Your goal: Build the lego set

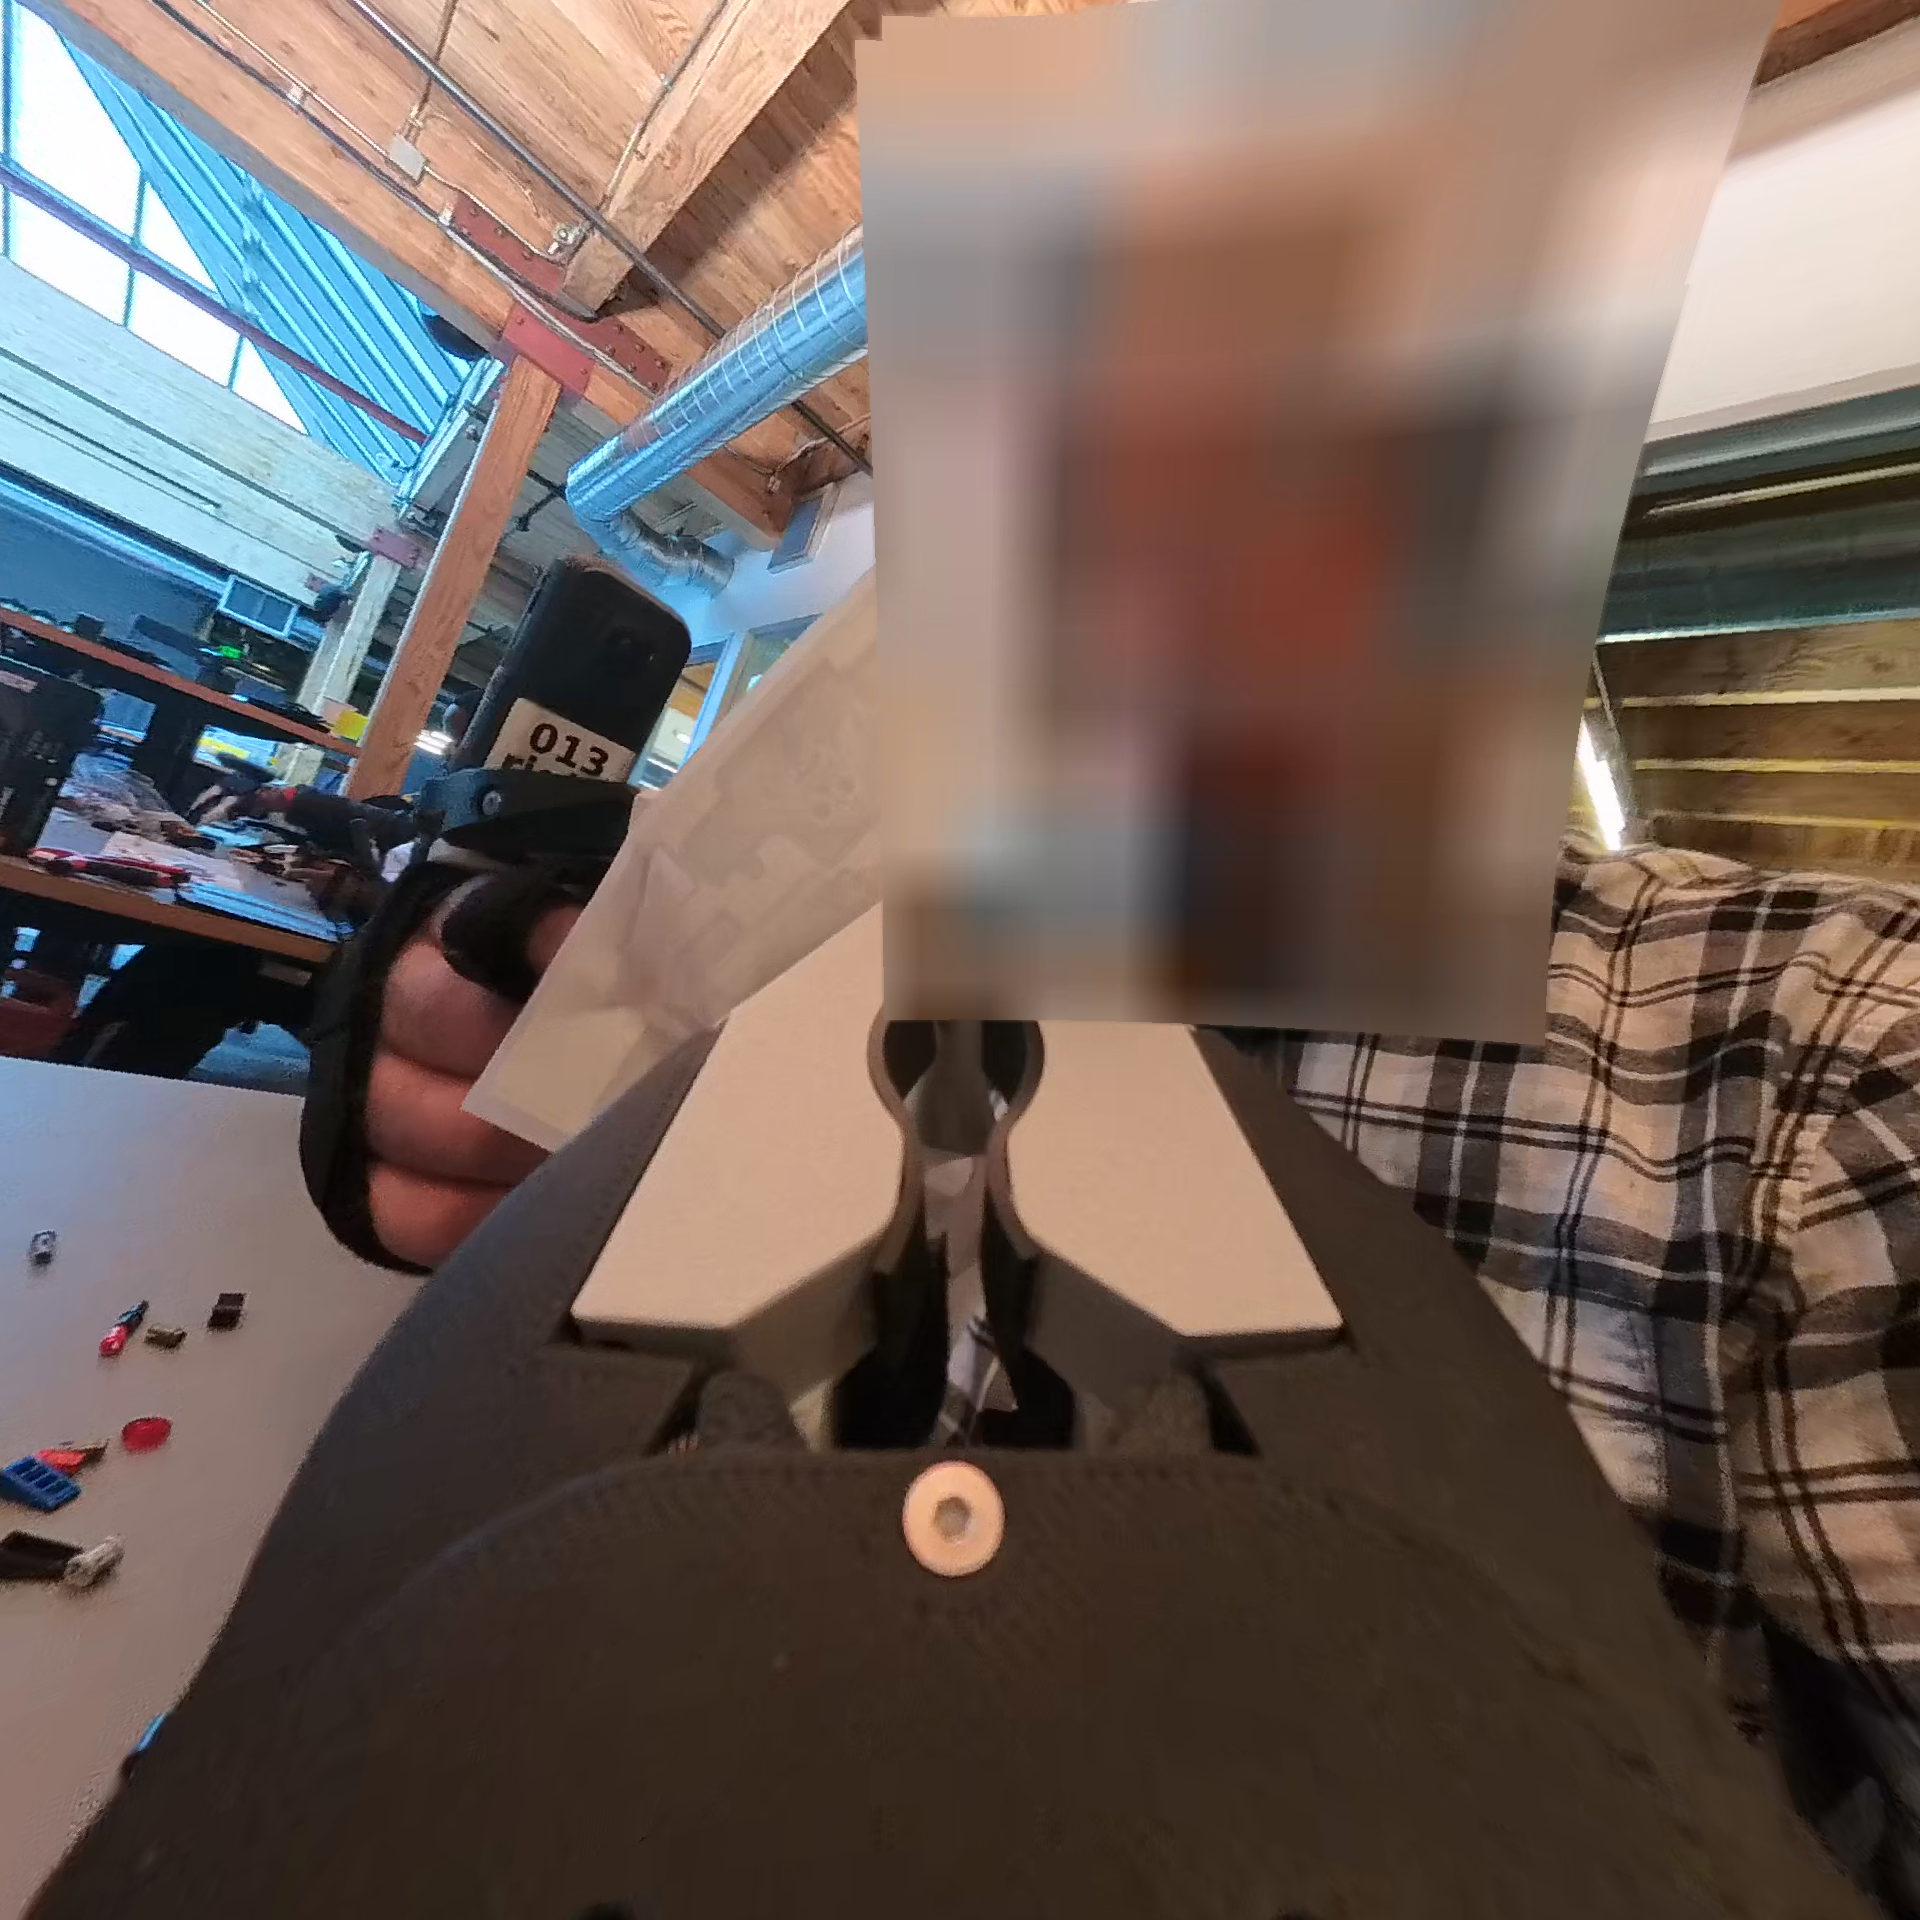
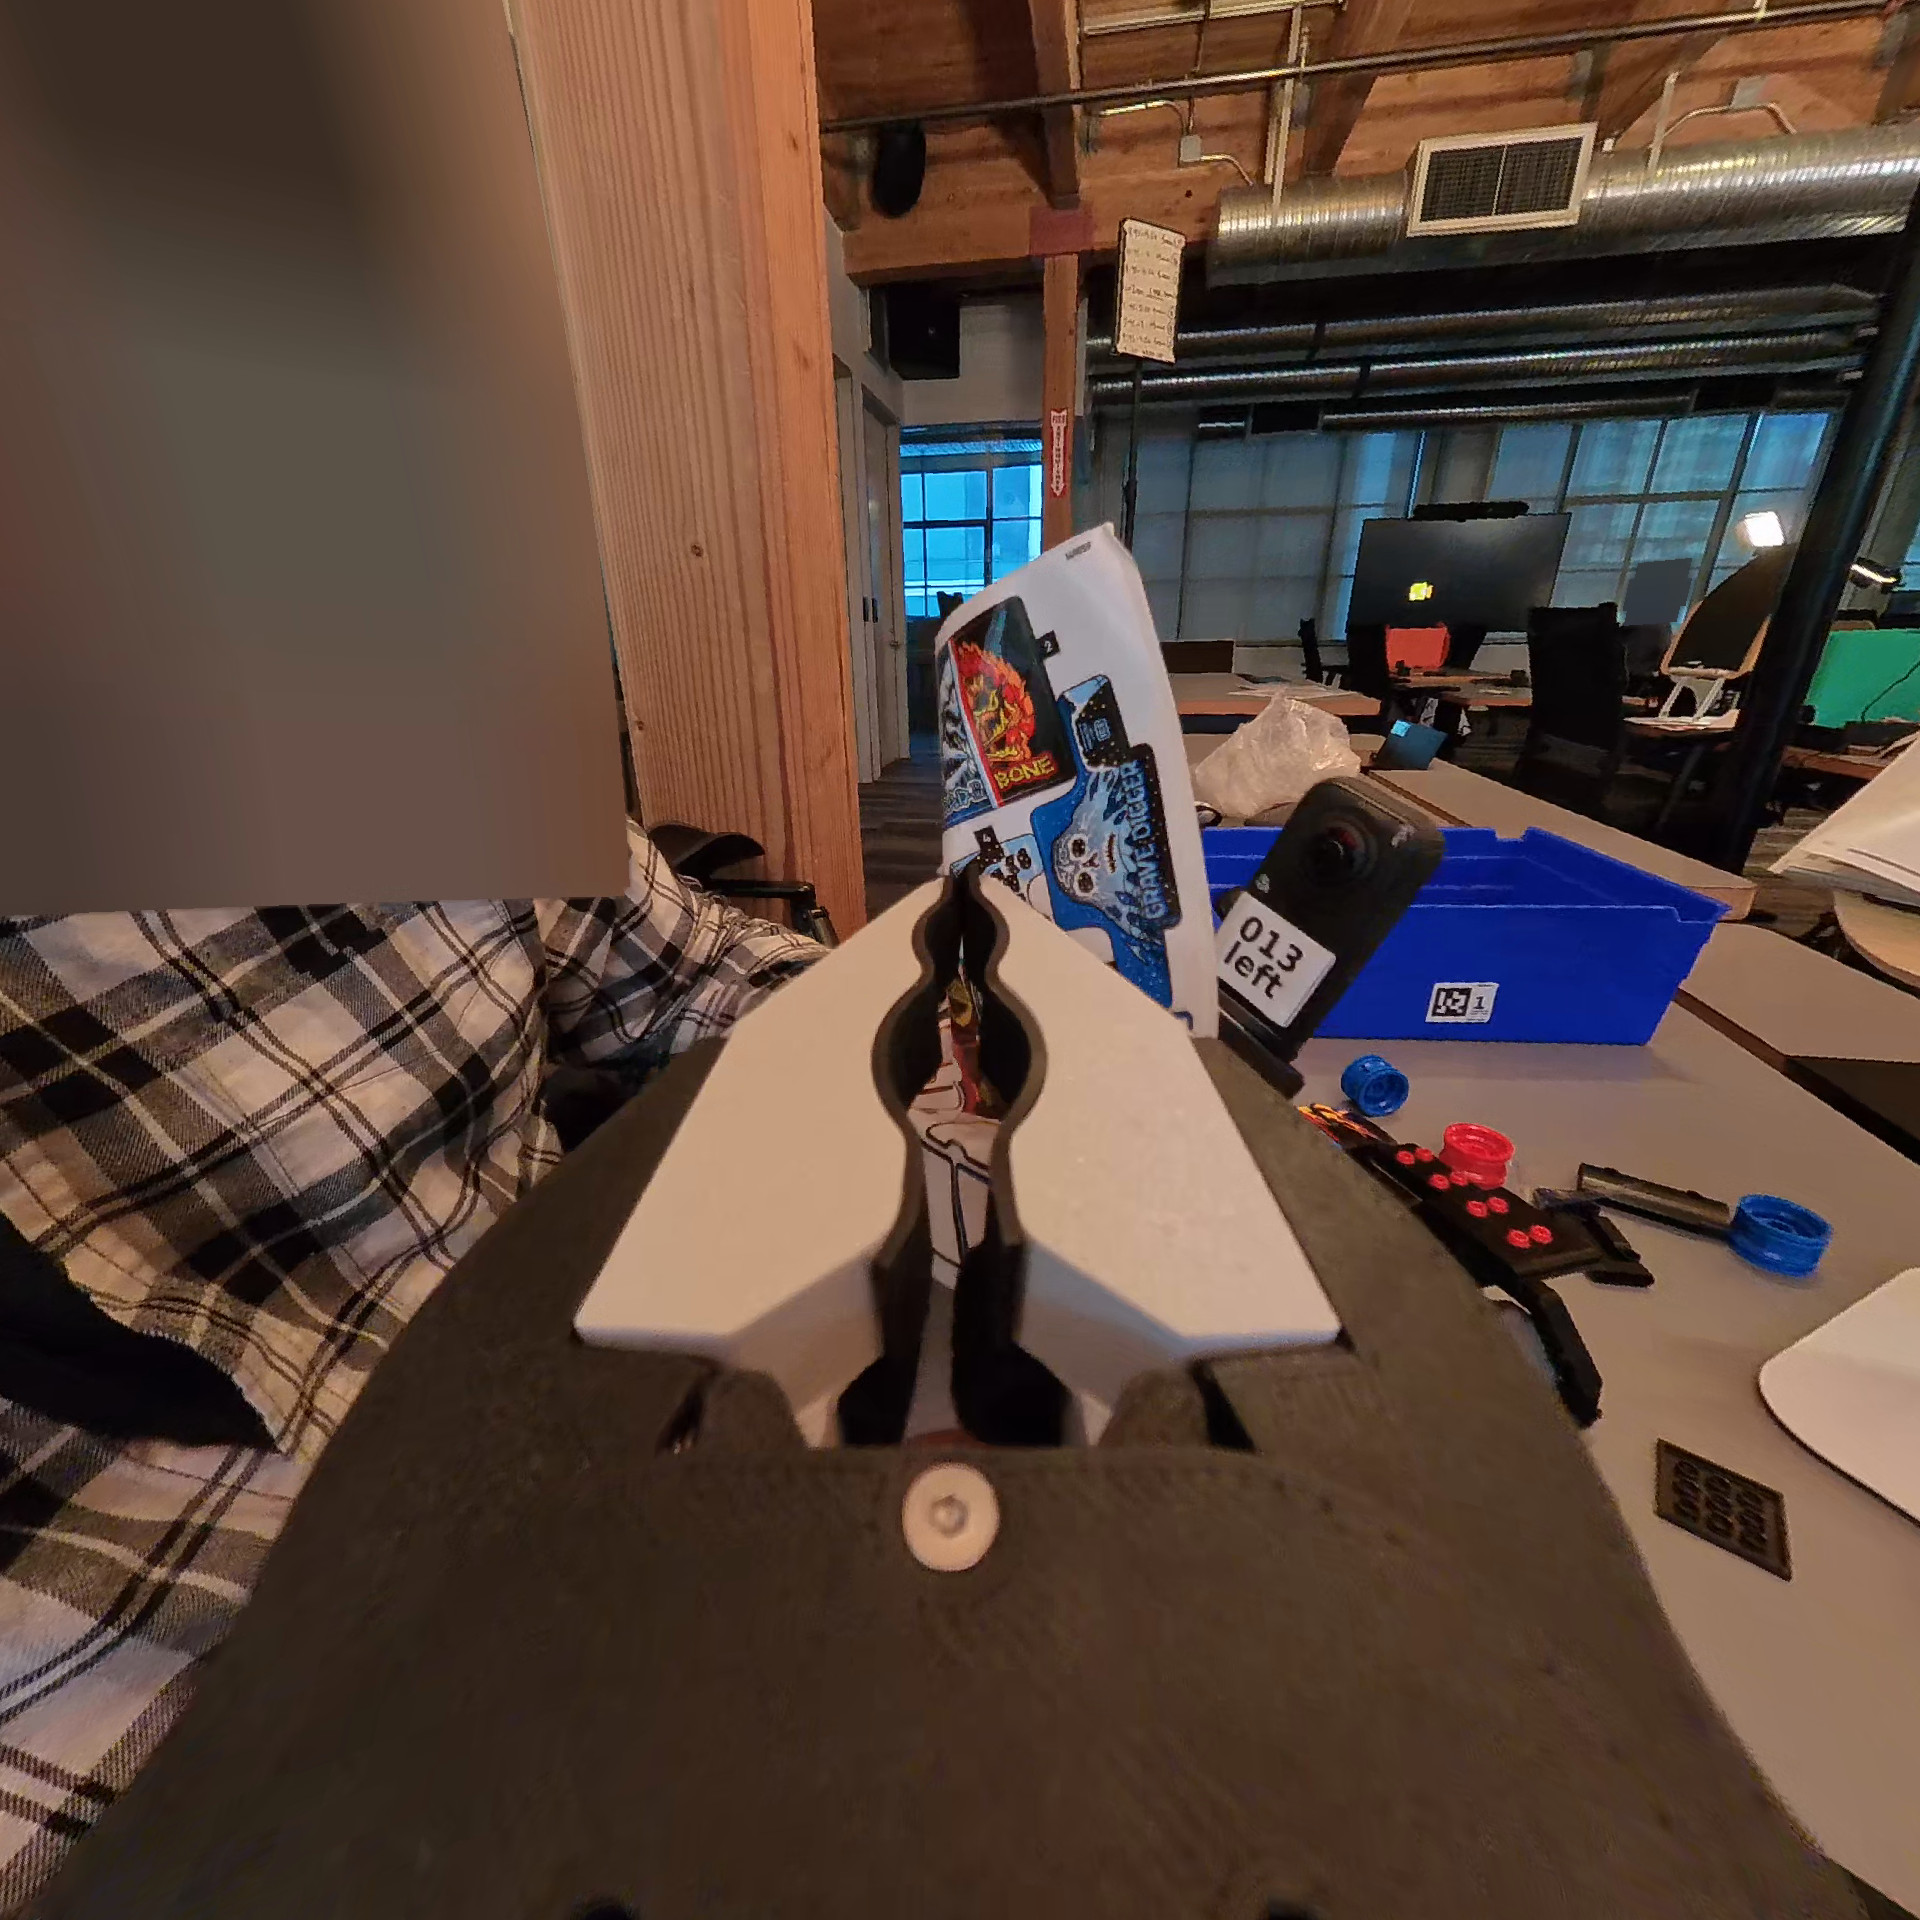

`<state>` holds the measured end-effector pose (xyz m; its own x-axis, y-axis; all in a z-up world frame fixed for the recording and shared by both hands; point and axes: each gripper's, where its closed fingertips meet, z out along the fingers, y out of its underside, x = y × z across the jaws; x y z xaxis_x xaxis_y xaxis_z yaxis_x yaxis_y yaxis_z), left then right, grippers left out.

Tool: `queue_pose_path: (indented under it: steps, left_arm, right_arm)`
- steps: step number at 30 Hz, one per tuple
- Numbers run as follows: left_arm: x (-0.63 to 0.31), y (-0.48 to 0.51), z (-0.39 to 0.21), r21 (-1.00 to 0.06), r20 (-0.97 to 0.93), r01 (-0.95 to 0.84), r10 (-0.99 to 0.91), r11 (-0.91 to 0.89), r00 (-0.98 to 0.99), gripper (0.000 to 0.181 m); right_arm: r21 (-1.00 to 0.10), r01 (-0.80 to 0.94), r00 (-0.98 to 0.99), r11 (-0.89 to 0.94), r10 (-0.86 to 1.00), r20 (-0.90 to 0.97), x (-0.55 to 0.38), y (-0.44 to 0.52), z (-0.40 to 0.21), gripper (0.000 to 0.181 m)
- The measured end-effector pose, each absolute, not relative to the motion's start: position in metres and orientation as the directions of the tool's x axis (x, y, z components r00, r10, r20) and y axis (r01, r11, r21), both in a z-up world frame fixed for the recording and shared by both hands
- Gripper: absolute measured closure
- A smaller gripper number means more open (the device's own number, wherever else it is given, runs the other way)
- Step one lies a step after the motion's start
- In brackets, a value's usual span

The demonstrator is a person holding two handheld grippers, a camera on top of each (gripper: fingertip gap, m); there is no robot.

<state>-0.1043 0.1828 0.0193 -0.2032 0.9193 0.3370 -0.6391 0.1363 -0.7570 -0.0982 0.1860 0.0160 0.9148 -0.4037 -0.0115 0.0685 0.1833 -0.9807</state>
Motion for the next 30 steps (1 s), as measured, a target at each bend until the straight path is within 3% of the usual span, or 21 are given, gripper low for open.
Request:
queue_pose_path:
  steps: [19, 30]
  left_arm:
    - [-0.103, 0.181, 0.015, -0.813, 0.316, -0.577, 0.892, 0.079, -0.323, 0.181]
    - [-0.110, 0.186, 0.014, -0.797, 0.334, -0.586, 0.915, 0.145, -0.228, 0.181]
  right_arm:
    - [-0.986, 0.089, 0.893, 0.141, -0.450, 0.016, -0.093, 0.182, 0.012, 0.178]
    - [-0.986, 0.092, 0.915, 0.141, -0.403, 0.028, -0.101, 0.190, 0.012, 0.178]
